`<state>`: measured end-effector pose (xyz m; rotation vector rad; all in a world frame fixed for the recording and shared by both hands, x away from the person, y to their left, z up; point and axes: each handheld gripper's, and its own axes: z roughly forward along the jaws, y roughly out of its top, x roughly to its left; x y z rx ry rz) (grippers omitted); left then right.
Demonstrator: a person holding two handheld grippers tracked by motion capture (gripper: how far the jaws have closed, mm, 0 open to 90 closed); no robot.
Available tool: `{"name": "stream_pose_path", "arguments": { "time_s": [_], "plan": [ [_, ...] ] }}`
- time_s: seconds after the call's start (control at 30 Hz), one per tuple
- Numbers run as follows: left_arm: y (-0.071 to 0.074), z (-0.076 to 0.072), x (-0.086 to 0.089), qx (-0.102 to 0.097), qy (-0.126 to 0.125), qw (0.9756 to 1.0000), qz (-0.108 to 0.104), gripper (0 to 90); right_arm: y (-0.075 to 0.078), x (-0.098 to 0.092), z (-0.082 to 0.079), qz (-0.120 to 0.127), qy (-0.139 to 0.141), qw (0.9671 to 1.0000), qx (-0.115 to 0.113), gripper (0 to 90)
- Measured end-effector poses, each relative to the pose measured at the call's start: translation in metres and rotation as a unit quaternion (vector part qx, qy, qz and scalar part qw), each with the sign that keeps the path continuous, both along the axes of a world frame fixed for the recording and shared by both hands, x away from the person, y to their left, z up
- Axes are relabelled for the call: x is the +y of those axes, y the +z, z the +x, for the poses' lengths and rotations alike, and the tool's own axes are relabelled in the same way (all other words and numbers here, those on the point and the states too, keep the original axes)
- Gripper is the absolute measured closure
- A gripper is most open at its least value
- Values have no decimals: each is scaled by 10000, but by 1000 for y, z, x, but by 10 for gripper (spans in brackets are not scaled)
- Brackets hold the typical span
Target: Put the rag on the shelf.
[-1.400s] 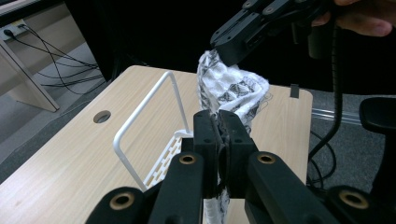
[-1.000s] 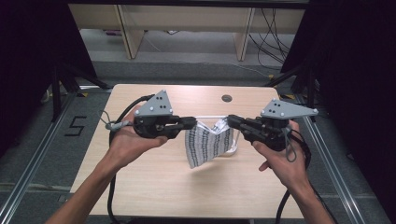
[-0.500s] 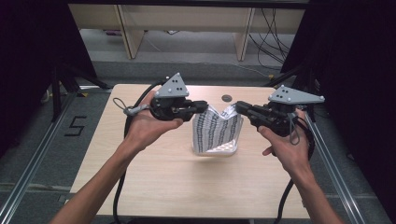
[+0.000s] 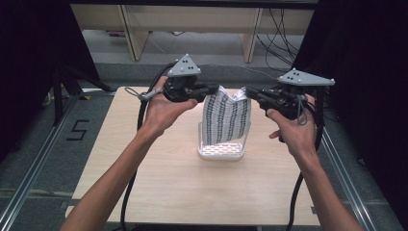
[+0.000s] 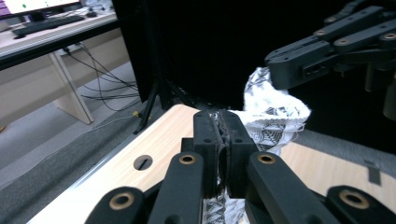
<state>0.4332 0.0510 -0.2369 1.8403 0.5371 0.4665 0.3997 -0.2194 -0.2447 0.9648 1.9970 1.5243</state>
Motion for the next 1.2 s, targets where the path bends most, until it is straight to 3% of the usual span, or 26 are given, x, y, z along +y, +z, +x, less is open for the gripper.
{"name": "stream_pose_path", "arguments": {
  "time_s": [0.33, 0.63, 0.77, 1.0, 1.2],
  "plan": [
    [-8, 34, 4, 237, 390, 9985, -286, 860, -2, -2, 37, 116, -168, 9997, 96, 874],
    [-27, 66, -3, 565, 693, 9953, -370, 859, -22, 2, 70, 159, -400, 9980, 469, 874],
    [-35, 78, -7, 715, 819, 9933, -396, 858, -30, 1, 83, 177, -566, 9965, 589, 873],
    [-53, 95, -9, 1024, 964, 9883, -594, 855, -45, 1, 102, 271, -614, 9943, 832, 869],
    [-70, 101, -12, 1281, 966, 9859, -477, 843, -58, 8, 107, 122, -596, 9931, 1005, 861]
  ]
}}
